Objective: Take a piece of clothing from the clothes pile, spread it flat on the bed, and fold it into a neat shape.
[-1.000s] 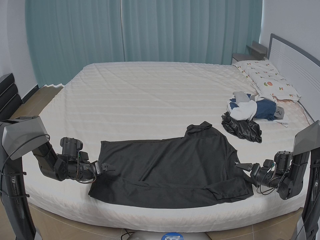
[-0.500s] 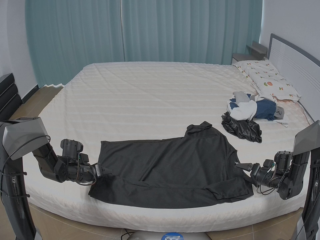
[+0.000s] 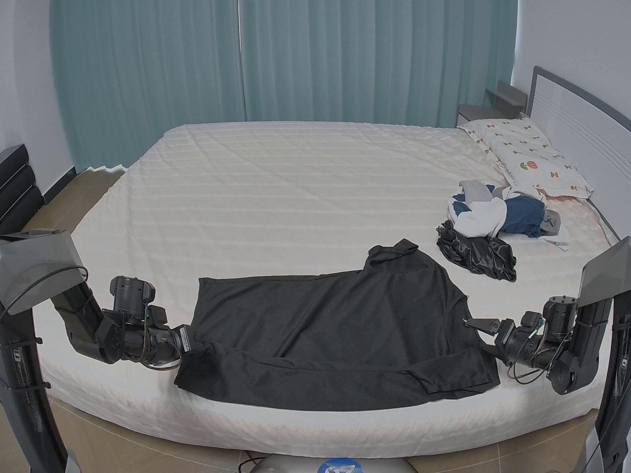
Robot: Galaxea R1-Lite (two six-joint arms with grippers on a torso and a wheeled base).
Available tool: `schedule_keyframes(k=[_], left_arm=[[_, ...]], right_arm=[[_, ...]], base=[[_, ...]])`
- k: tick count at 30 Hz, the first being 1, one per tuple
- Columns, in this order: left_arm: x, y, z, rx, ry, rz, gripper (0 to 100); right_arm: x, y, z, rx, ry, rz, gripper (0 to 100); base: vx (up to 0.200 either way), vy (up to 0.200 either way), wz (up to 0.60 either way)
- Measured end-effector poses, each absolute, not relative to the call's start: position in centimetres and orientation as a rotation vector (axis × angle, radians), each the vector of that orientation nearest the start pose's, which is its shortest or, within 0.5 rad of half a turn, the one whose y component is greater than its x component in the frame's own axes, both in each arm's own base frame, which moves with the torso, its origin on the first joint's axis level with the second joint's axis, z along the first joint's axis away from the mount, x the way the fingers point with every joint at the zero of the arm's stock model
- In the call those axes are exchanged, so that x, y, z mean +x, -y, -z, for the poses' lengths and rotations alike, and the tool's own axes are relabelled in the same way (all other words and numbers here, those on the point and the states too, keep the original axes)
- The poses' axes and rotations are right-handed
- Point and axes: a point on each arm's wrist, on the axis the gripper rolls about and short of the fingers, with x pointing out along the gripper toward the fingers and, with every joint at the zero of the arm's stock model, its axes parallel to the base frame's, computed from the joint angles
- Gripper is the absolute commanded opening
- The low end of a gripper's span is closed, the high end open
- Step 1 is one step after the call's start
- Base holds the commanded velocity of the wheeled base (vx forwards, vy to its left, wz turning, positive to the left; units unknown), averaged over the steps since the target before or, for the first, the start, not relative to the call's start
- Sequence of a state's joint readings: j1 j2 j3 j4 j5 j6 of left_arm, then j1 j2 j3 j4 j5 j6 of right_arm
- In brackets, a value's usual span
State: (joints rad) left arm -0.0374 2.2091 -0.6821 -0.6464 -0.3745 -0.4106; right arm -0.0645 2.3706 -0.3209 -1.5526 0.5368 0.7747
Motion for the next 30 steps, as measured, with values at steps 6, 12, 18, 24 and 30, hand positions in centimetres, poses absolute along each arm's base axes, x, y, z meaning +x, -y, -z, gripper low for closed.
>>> schedule_keyframes(k=[6,12,18,24,30], left_arm=[[32.2,1.3,-0.5,-0.539,-0.912,0.184,0],[32.1,0.8,-0.9,-0.548,-0.896,0.181,0],[32.4,0.9,-0.8,-0.562,-0.897,0.22,100],[33.4,1.5,-0.2,-0.561,-0.902,0.25,100],[34.1,2.2,0.8,-0.539,-0.909,0.27,100]], right_arm=[[28.9,0.8,2.6,0.892,-0.633,-0.254,100],[28.9,0.8,2.6,0.892,-0.633,-0.254,100],[28.9,0.6,2.7,0.89,-0.637,-0.256,100],[28.9,0.6,2.8,0.89,-0.642,-0.257,100],[28.9,0.6,3.1,0.892,-0.648,-0.254,100]], base=[[0.0,0.0,0.0],[0.0,0.0,0.0],[0.0,0.0,0.0],[0.0,0.0,0.0],[0.0,0.0,0.0]])
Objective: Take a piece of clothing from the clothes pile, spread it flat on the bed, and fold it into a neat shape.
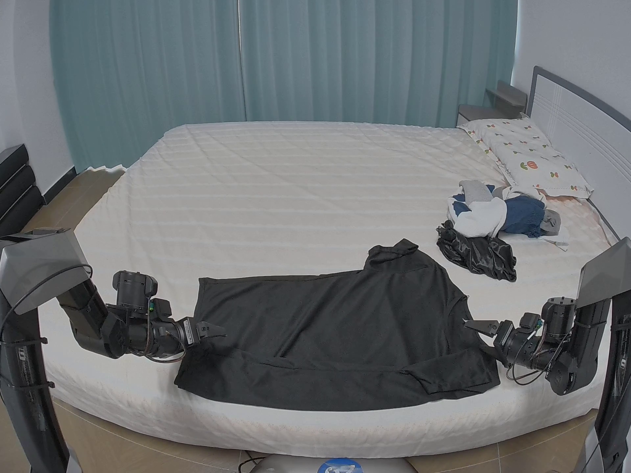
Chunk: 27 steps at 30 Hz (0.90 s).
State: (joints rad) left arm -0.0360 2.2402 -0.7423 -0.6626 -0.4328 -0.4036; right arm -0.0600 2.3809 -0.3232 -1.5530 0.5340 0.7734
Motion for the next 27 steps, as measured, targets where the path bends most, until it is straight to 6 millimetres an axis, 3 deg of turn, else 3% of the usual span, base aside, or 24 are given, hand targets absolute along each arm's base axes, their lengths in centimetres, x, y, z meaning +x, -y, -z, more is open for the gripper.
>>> schedule_keyframes(k=[15,16,27], left_arm=[[34.2,2.5,2.2,-0.524,-0.885,0.272,100],[34.2,2.5,2.2,-0.524,-0.887,0.27,0],[33.9,2.5,2.7,-0.428,-0.887,0.23,0]], right_arm=[[29.0,0.8,3.2,0.894,-0.645,-0.247,100],[29.0,0.8,3.2,0.894,-0.645,-0.247,100],[28.9,0.8,3.2,0.895,-0.646,-0.247,100]], base=[[0.0,0.0,0.0],[0.0,0.0,0.0],[0.0,0.0,0.0]])
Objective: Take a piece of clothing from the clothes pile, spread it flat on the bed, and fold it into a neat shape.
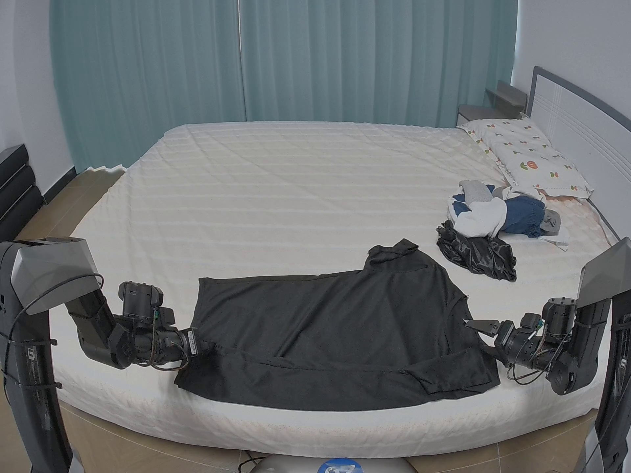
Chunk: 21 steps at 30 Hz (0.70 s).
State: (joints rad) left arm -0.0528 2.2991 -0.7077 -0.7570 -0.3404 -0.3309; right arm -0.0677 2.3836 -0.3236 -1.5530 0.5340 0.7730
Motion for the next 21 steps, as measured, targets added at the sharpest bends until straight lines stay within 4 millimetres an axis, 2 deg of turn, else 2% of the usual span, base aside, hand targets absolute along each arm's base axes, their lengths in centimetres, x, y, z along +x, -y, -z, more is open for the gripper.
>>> schedule_keyframes(k=[7,21], left_arm=[[33.2,2.4,2.5,-0.418,-0.893,0.2,0],[31.7,2.0,-0.2,-0.473,-0.854,0.175,0]], right_arm=[[29.0,0.8,3.0,0.893,-0.641,-0.249,100],[29.1,1.1,2.0,0.866,-0.598,-0.259,100]], base=[[0.0,0.0,0.0],[0.0,0.0,0.0]])
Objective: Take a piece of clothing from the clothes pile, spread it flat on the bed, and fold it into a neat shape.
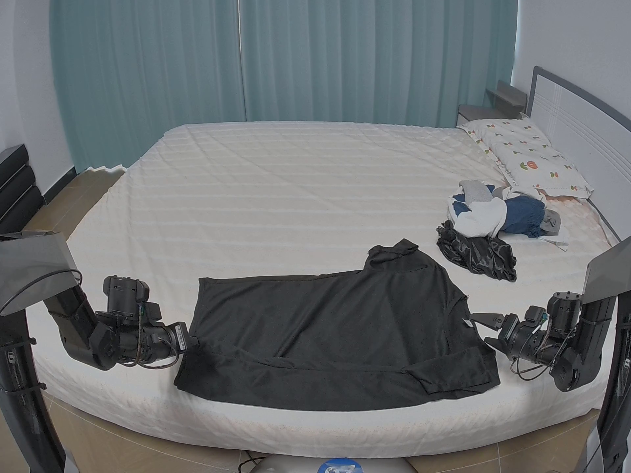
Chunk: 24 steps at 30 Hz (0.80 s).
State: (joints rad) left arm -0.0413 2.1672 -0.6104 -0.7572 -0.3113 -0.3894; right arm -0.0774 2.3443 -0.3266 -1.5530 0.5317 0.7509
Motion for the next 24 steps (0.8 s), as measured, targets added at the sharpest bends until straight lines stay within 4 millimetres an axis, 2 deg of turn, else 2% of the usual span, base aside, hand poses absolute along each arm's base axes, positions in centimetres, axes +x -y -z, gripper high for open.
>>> schedule_keyframes(k=[13,24], left_arm=[[31.0,1.9,-1.5,-0.515,-0.832,0.162,0],[30.7,1.8,-1.6,-0.514,-0.832,0.162,0]], right_arm=[[29.5,0.6,2.1,0.761,-0.581,-0.307,100],[30.1,0.8,4.7,0.664,-0.613,-0.314,100]], base=[[0.0,0.0,0.0],[0.0,0.0,0.0]])
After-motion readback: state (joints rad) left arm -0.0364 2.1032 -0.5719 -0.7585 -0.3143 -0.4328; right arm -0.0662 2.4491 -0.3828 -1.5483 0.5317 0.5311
